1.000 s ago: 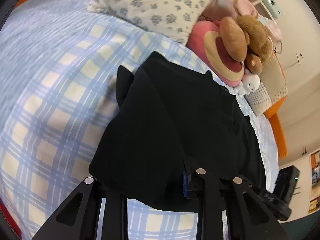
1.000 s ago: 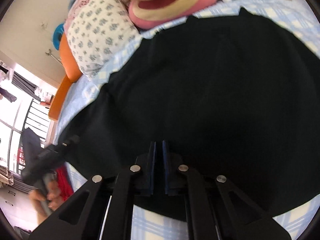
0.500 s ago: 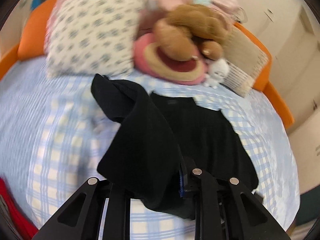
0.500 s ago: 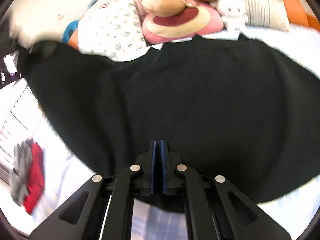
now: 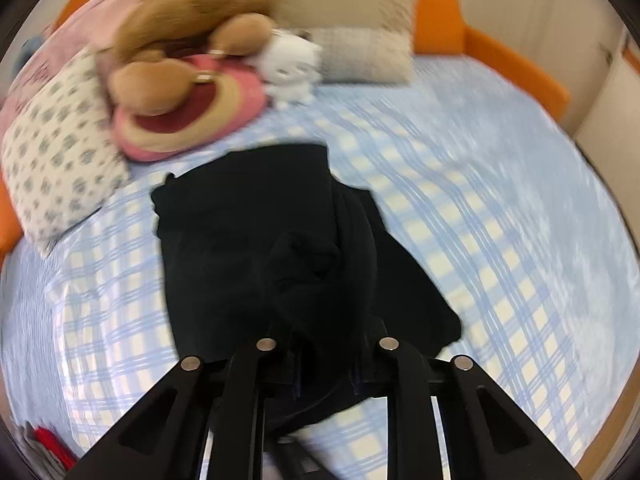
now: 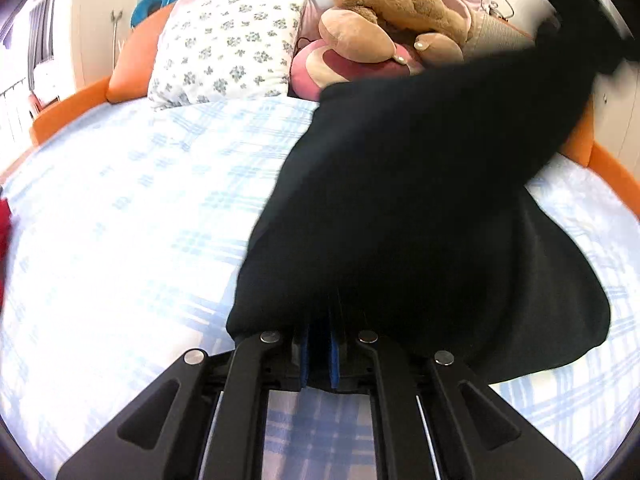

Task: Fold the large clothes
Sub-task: 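Lift that side with both tools and fold it over the other half, then open both tools to release the folded jacket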

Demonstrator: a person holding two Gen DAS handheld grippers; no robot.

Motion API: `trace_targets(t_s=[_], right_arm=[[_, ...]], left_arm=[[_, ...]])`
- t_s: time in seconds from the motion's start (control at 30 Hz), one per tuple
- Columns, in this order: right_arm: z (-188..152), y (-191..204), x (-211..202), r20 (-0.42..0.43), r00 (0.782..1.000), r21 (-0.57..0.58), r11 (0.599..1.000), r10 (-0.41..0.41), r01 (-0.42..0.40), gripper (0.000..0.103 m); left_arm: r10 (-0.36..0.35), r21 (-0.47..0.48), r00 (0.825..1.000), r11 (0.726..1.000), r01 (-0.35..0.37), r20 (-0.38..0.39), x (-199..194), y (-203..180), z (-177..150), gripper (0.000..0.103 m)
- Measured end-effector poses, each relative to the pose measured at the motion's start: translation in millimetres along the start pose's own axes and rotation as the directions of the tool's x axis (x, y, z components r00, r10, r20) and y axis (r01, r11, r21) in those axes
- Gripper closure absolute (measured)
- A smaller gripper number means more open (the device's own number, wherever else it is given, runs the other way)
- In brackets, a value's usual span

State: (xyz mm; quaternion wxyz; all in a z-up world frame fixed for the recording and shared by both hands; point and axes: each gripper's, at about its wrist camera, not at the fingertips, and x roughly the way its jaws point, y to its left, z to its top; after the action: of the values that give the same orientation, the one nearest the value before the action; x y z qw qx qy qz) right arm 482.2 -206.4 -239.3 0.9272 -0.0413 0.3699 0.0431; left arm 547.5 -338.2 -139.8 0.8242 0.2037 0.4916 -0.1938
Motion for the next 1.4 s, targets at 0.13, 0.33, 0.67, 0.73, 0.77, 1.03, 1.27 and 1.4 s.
trace_targets(t_s=[0.13,0.33,0.67,0.73,0.77,1.03,1.27,1.4], right_arm=[[-1,-9,0,-0.006,1.0,0.039,0.999,0.027,-0.027,0.095],[0,-15,-4,-0.014,1.0,0.049,0.999,0.018,-0.017,0.095],[-11,-10,-8,-0.042,0.998,-0.003,0.999,-0.036,0.036,0.095],[-10,-10,-6,-0.049,0.998,-0.006,0.999,-0.035,0.035,0.096],[-10,-9,-6,-0.05,0.998,-0.008,0.999,-0.037,0.037,0.096],[-16,3,-11,-0.063,0.992,-0.106,0.989,-0.108,0.101,0.096],[-29,-1,-29,-0.161,0.985,-0.127,0.991,-0.055,0.034,0.095],[-40,-18,-43,-0.197,0.98,-0.084,0.996,-0.042,0.025,0.057]], left_arm=[[0.048,0.069,0.998,0.997,-0.045,-0.044,34,-45,-13,0.085],[0.11,0.089,0.993,0.99,-0.107,-0.038,56,-74,-25,0.085],[0.158,0.139,0.984,0.98,-0.146,-0.082,84,-110,-35,0.071],[0.231,0.237,0.97,0.949,-0.207,-0.079,97,-128,-47,0.058],[0.323,0.33,0.946,0.896,-0.298,-0.023,101,-145,-57,0.054],[0.123,0.25,0.992,0.962,-0.113,-0.023,54,-144,-67,0.004],[-0.1,0.14,0.995,0.985,0.1,-0.01,-27,-116,-64,0.004],[-0.209,0.041,0.97,0.978,0.205,0.121,-97,-66,-51,0.004]])
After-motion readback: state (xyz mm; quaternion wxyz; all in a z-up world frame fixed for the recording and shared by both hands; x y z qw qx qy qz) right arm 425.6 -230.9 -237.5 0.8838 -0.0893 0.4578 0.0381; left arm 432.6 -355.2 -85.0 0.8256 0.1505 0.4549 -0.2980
